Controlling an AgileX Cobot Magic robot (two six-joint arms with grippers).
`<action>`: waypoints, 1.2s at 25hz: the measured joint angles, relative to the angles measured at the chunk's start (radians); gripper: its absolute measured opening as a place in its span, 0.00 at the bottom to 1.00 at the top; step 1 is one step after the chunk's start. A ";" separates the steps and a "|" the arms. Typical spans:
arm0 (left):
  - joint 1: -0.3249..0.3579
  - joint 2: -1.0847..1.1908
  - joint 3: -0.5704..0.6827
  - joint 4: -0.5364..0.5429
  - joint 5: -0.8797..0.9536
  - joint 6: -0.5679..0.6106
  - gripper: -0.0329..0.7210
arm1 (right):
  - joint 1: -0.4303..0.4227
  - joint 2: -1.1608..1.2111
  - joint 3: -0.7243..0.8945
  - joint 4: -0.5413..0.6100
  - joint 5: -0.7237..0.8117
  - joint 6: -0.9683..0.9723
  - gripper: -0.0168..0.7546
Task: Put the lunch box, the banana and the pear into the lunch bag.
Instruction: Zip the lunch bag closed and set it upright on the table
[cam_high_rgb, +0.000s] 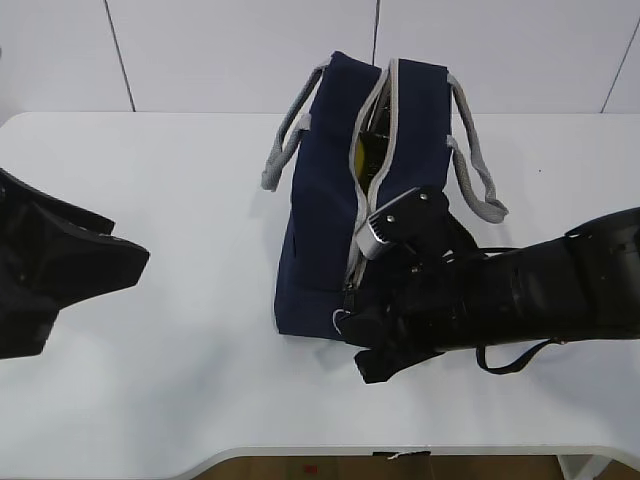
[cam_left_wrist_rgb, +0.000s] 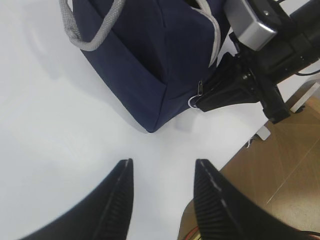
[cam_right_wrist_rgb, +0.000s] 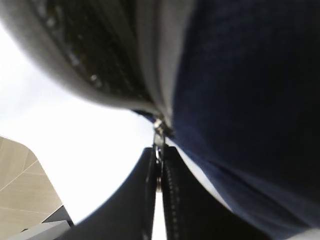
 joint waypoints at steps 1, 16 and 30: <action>0.000 0.000 0.000 0.003 0.000 0.000 0.45 | 0.000 0.000 0.000 0.000 0.000 0.000 0.07; 0.000 0.000 0.000 0.012 0.010 0.000 0.45 | 0.000 -0.039 0.000 -0.179 0.000 0.158 0.03; 0.000 0.000 0.002 0.012 0.010 0.000 0.45 | 0.000 -0.156 0.000 -0.564 0.008 0.527 0.03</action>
